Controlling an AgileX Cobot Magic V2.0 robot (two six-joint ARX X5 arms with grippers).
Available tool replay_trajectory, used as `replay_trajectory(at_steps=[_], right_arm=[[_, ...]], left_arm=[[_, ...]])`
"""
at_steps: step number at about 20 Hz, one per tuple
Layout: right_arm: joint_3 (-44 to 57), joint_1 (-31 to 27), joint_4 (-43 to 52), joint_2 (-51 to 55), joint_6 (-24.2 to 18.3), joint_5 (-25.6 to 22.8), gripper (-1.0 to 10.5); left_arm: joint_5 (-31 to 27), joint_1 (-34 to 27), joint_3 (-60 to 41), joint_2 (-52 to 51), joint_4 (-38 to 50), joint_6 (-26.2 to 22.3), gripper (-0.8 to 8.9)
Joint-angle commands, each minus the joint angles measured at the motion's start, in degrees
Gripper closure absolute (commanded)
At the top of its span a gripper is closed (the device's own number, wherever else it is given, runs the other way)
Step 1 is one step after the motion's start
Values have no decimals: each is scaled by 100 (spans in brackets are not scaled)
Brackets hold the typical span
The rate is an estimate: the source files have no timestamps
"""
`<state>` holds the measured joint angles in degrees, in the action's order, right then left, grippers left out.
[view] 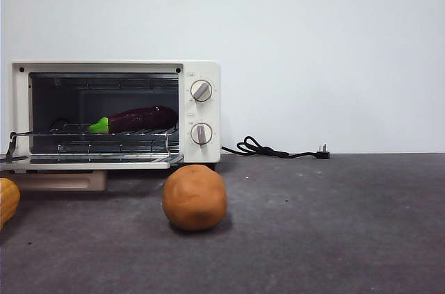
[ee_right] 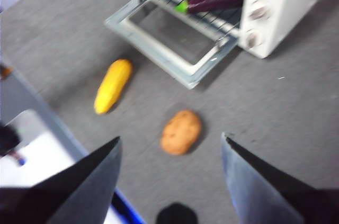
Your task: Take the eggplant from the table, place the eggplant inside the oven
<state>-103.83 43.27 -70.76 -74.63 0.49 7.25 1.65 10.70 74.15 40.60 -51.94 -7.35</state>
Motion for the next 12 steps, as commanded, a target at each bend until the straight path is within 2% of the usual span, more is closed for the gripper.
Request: replay_trajectory(at_steps=[1,3,5,12], right_arm=[[-9,20,48,-20,-81,411,639],[-9,20,37,-20,-116,649,754],[-9,20,20,-20,-264,785,947],[-9,20,-87,-20,-358,802,955]], left_arm=[[-20,17,-46,-9,9,-57,819],[-22,17,-46,-9,-2,-57,819],[-39,15,-46,-9,-39,-57,819],[-673,13,-46,68,-120,-212,819]])
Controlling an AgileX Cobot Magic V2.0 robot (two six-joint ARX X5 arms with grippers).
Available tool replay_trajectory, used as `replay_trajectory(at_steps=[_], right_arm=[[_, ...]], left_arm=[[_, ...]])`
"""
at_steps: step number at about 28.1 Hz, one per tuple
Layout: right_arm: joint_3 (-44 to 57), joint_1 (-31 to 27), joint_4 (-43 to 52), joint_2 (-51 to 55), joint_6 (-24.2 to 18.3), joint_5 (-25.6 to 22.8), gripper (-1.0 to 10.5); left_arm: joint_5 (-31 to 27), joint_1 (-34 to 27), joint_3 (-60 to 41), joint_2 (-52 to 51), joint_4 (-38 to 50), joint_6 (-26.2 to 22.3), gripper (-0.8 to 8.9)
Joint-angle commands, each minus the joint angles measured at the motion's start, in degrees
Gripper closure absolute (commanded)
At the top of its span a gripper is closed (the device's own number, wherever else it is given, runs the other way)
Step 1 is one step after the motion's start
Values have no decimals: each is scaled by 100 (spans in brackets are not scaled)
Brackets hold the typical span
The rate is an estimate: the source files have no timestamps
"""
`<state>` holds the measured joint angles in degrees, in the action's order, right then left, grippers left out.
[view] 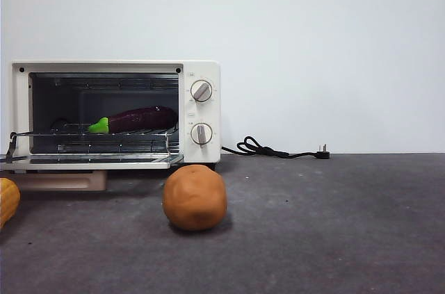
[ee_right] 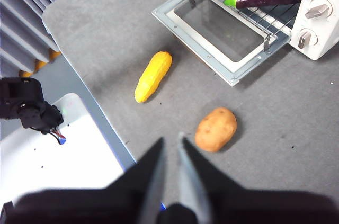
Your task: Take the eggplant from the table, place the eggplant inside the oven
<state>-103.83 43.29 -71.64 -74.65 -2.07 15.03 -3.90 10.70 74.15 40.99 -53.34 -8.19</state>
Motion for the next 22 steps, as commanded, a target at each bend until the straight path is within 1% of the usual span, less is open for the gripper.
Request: replay_trajectory(at_steps=[1,4,8,10,13,15,18,22], right_arm=[[-9,20,-9,-17,-101,24,955],[-9,20,-63,-17,-103,24,955],[-9,20,-192,-17,-125,24,955],[-9,20,-245,-15,-146,24,955],[-9,22,-278,-7,-164,24,955],[-9,22,-321,-4,-168,24,955],[-9,22,-433,0,-245,24,955],[-9,24,-649,85,-286,22,955]], left_arm=[[-129,13,-46,57,20,-129,819],[-245,11,-46,153,17,-173,819],[-855,-9,-46,363,13,-352,819],[-942,-83,-46,496,13,-404,819],[-918,-385,-46,758,44,-404,820],[-669,-669,-46,994,103,-389,820],[120,-1233,-46,1440,223,-205,820],[999,-1969,-46,2144,321,2,820]])
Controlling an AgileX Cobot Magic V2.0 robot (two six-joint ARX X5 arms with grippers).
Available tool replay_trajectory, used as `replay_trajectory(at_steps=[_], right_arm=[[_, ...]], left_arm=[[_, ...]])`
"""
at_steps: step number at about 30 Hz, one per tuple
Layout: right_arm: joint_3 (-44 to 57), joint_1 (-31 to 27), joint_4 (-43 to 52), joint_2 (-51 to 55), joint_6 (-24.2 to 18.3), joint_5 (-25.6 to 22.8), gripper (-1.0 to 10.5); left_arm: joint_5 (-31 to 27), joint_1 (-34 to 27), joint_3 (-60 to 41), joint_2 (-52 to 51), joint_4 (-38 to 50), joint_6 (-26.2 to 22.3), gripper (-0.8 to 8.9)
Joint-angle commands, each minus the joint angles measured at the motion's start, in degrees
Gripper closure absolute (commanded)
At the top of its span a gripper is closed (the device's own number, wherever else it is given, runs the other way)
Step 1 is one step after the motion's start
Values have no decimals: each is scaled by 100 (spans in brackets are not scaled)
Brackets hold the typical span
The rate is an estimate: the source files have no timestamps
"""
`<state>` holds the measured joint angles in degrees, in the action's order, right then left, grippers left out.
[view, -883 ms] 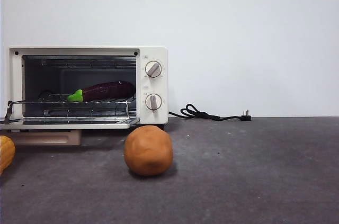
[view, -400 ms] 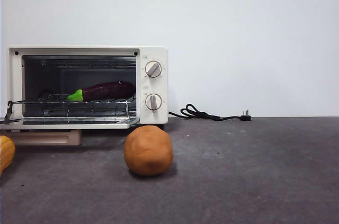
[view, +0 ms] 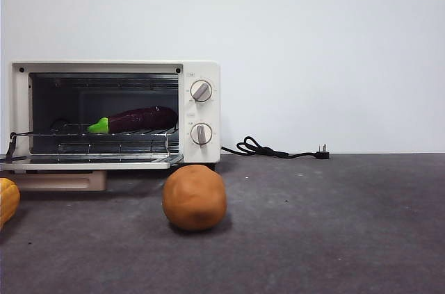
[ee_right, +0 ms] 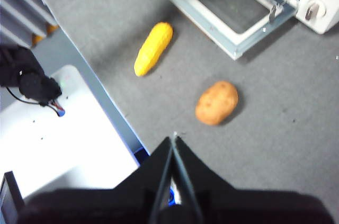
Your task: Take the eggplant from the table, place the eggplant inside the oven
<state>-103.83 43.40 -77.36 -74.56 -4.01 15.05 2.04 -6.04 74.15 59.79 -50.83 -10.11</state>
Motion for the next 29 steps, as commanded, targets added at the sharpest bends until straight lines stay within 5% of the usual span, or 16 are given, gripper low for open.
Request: replay_trajectory(at_steps=[1,16,29], right_arm=[[-9,13,-116,105,-118,15,955],[-9,13,-122,1091,-72,-1021,955],[-9,13,-127,1727,308,-1132,955]], left_arm=[[577,-426,-48,417,85,219,820],[2013,-1716,-57,2256,203,125,820],[3003,-2288,-59,3637,431,-109,820]])
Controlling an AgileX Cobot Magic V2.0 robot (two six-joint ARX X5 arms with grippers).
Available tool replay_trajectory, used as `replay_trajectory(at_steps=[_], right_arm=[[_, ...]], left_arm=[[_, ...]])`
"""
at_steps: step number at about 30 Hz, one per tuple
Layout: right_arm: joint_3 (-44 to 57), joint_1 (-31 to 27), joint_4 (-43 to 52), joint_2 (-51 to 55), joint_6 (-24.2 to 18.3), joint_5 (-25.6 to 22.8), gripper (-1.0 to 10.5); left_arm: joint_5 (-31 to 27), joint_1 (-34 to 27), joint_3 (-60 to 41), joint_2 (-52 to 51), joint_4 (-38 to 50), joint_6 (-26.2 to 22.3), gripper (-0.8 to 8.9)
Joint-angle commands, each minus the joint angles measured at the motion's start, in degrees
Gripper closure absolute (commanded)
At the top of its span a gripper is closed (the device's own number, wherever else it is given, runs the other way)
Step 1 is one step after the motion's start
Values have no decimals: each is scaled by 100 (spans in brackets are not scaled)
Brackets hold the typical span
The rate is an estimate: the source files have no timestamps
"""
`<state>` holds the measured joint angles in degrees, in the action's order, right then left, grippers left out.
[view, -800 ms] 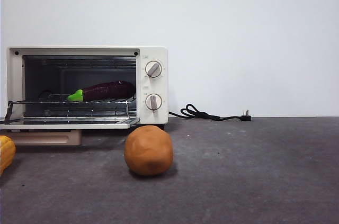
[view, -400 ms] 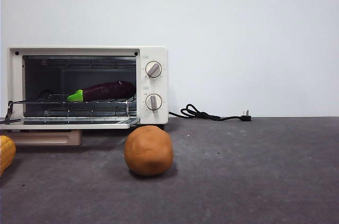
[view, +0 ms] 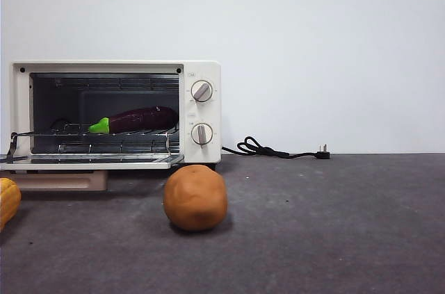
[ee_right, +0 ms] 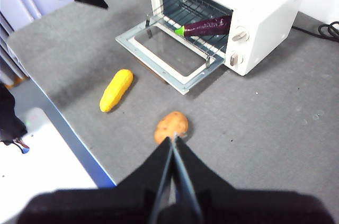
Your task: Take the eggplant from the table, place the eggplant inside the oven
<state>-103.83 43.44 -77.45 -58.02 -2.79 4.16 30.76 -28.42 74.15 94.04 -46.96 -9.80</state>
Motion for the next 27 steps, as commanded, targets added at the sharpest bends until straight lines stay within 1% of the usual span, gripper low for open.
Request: replay_trajectory(at_steps=[1,4,8,11,13,18,23,27], right_arm=[[-9,9,-118,107,243,-74,955],[-9,9,-118,203,376,-151,955],[-9,9,-120,284,553,-170,955],[-9,9,-120,295,651,-236,955],[-9,9,-122,308,706,-297,955],[-9,9,-120,308,754,-326,955],[-9,9,-120,308,839,-507,955],[-9,9,-120,306,839,-540,955]], left_arm=[[142,-66,-59,304,59,-155,820],[177,-111,-59,597,146,-201,820],[570,-175,-59,929,310,-221,820],[723,-177,-59,1134,415,-223,820],[723,-177,-59,1250,472,-225,820],[901,-177,-59,1561,584,-234,820],[1032,-175,-59,1759,737,-234,820],[1161,-136,-59,1867,748,-236,820]])
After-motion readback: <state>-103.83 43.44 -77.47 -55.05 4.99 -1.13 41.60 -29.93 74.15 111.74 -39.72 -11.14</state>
